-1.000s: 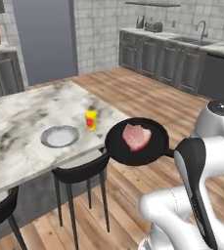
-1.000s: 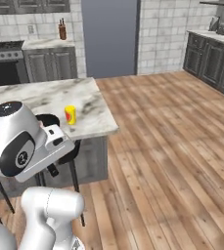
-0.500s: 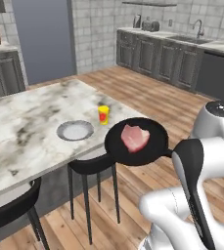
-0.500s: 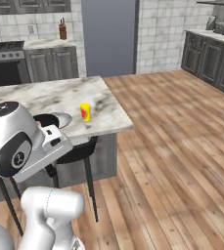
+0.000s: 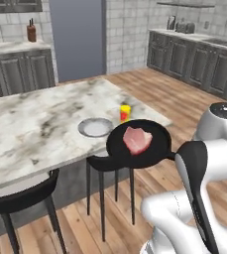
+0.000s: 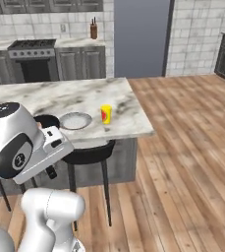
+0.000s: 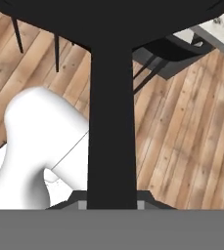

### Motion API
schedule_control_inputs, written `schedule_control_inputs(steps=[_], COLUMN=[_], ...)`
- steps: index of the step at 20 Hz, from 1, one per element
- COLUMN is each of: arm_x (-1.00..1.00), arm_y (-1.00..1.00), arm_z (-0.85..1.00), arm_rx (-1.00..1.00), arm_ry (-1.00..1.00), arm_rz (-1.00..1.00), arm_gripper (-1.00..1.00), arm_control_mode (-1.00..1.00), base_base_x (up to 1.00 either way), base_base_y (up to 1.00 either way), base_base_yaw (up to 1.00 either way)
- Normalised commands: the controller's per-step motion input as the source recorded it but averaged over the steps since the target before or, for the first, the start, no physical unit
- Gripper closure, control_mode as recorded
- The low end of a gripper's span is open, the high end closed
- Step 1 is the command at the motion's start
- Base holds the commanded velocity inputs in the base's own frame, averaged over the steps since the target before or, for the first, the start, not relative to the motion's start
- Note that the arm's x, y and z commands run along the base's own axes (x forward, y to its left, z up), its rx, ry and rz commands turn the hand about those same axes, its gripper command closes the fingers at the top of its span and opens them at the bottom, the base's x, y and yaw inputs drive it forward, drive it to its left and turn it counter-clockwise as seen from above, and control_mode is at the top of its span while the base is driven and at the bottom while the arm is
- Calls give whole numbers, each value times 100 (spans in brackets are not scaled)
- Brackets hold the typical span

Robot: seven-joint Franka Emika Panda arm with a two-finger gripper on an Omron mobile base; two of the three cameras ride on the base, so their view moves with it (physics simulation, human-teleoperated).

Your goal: Pick up the pan with the steak in it and place it on the dining table. Then place the steak on the plate.

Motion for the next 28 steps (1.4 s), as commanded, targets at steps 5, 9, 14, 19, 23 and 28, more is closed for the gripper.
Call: schedule_control_inputs(steps=[5, 9, 14, 19, 23, 28], arm_x=[0, 0, 0, 0, 0, 0], arm_y=[0, 0, 0, 0, 0, 0], arm_z=[0, 0, 0, 0, 0, 0], arm_rx=[0, 0, 0, 0, 0, 0], arm_ry=[0, 0, 0, 0, 0, 0], arm_rz=[0, 0, 0, 0, 0, 0], arm_gripper=[100, 100, 100, 100, 100, 100], arm_control_mode=[100, 100, 100, 100, 100, 100], base_base_x=[-5, -5, -1, 0, -1, 0], base_base_y=[12, 22, 35, 51, 39, 0], base_base_yaw=[28, 19, 13, 9, 9, 2])
